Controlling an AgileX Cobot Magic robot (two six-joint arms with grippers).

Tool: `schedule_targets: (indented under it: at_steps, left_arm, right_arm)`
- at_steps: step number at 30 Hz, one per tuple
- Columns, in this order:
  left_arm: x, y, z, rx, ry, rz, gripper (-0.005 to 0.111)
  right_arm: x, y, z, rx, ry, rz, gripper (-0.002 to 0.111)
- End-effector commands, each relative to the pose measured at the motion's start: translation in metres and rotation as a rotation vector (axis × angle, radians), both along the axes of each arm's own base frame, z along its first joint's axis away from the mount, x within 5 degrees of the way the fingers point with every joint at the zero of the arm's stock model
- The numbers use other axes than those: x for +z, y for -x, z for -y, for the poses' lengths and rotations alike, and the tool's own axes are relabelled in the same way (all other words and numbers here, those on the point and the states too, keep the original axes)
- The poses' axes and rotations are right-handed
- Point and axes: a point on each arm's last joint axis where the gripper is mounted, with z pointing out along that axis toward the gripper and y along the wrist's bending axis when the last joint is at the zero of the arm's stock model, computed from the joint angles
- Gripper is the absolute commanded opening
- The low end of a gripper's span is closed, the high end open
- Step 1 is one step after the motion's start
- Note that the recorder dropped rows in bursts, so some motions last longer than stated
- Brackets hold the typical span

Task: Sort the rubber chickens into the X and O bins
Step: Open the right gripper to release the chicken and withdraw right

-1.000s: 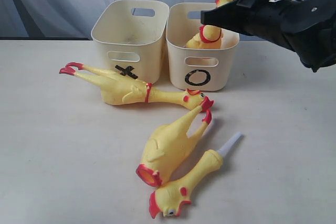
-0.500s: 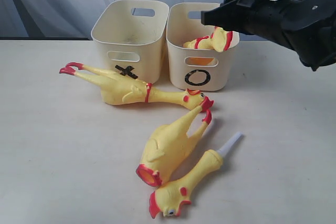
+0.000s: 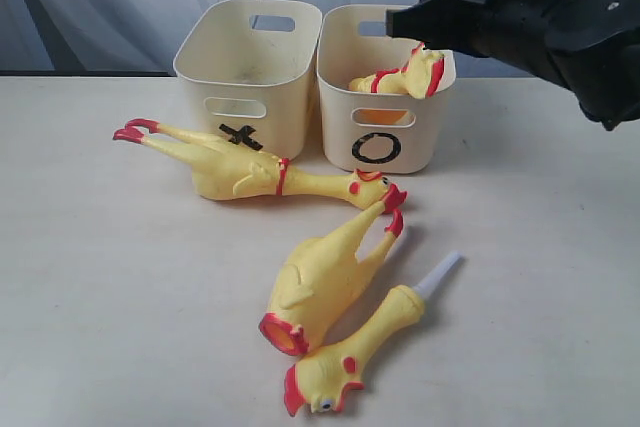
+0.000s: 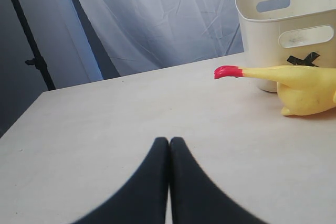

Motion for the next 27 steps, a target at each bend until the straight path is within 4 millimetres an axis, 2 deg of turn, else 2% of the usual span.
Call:
schedule_targets:
  at_steps: [1,6,15,19,22,27]
  left_arm:
    - [0.0,0.0,0.0,-0.008,0.004,0.007,0.0]
    - [0.0,0.0,0.0,-0.008,0.004,0.007,0.0]
    - [0.0,0.0,0.0,-0.008,0.004,0.007,0.0]
    - [0.0,0.0,0.0,-0.008,0.004,0.007,0.0]
    - [0.0,0.0,0.0,-0.008,0.004,0.007,0.0]
    - [0.0,0.0,0.0,-0.008,0.004,0.007,0.0]
  right_arm:
    - [0.028,0.012,0.006,0.009,-0.034,0.065,0.062]
    - [0.059,0.034,0.01,0.082,-0.07,0.117,0.063]
    - [0.109,0.089,0.016,0.312,-0.114,0.177,0.063]
    - [0.116,0.11,0.016,0.44,-0.024,0.186,0.063]
    - [0.114,0.124,0.015,0.553,0.099,0.16,0.062]
    - [0.106,0.145,0.022,0.641,0.197,0.02,0.062]
